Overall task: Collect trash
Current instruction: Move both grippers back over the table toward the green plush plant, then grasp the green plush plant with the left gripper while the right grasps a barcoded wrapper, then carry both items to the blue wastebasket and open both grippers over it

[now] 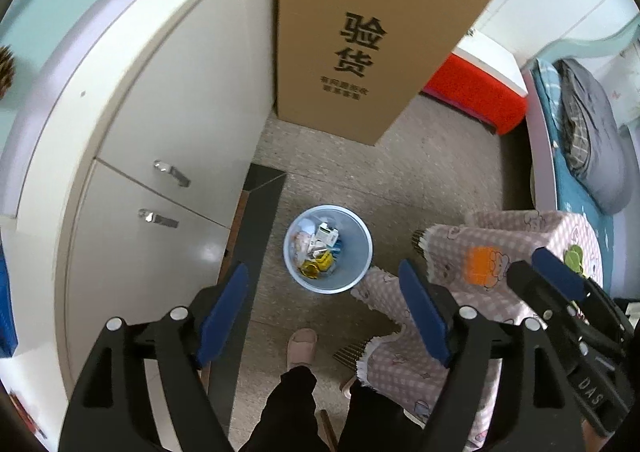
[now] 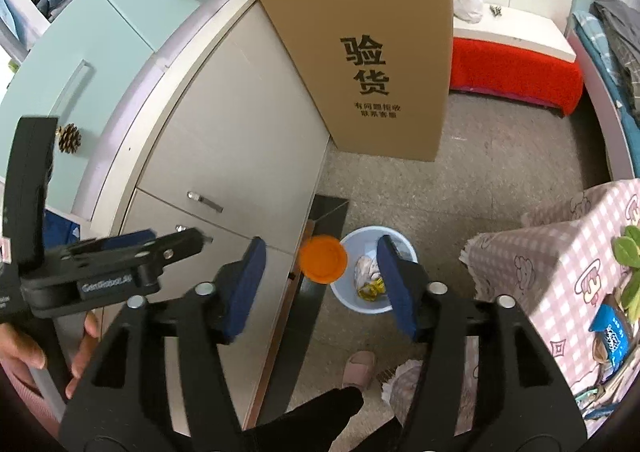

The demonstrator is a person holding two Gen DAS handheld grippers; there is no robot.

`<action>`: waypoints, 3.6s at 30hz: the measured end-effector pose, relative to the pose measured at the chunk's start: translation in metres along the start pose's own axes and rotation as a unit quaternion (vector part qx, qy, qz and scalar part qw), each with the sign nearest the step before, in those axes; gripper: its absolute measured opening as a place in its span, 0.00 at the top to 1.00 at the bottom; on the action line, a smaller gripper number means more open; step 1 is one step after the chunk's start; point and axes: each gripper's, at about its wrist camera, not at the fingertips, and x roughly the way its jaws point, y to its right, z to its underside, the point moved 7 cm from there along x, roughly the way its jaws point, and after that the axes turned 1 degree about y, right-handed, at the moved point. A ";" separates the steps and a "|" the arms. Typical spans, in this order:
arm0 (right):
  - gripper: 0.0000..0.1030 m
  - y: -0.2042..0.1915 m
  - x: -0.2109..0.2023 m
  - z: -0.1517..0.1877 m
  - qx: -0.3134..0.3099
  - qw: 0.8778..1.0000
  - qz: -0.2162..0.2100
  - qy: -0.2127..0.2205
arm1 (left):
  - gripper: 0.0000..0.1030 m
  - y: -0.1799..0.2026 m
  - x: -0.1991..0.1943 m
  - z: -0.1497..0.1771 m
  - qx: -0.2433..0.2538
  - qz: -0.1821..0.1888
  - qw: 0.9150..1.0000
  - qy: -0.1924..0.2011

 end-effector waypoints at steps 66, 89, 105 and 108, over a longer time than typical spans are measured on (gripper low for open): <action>0.58 0.422 -0.113 0.104 0.238 0.968 0.071 -0.022 | 0.98 0.488 0.101 0.111 0.302 0.066 0.949 -0.062; 0.83 0.412 -0.145 0.082 0.235 0.970 0.066 0.009 | 0.98 0.477 0.037 0.084 0.280 0.108 0.954 0.010; 0.83 0.222 -0.095 0.044 0.153 0.988 -0.009 -0.002 | 0.98 0.300 -0.010 0.036 0.227 0.014 0.973 0.044; 0.83 0.183 -0.073 0.041 0.136 0.990 -0.018 -0.019 | 0.98 0.254 -0.003 0.036 0.218 -0.007 0.975 0.033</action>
